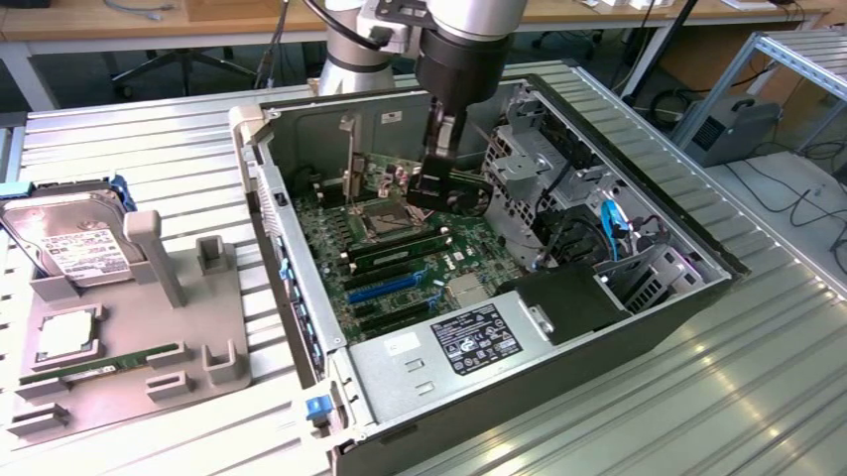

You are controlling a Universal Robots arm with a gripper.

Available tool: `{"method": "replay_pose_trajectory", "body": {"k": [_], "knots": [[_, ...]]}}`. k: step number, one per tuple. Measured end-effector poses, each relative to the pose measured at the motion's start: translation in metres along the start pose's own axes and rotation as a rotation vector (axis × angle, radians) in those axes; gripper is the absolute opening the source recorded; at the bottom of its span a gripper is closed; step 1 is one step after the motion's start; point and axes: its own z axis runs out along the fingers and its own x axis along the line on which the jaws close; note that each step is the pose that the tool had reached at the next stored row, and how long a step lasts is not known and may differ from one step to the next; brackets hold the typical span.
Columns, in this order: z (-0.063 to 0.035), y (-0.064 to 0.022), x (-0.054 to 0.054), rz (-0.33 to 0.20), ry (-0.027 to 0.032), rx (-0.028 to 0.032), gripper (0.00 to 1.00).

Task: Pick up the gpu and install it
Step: 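Insert the gpu into the slot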

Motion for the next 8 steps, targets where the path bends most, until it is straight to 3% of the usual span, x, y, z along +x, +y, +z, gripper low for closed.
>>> {"method": "replay_pose_trajectory", "body": {"k": [8], "knots": [[0.0002, -0.0016, -0.001, -0.047, 0.0011, -0.0014, 0.27]]}}
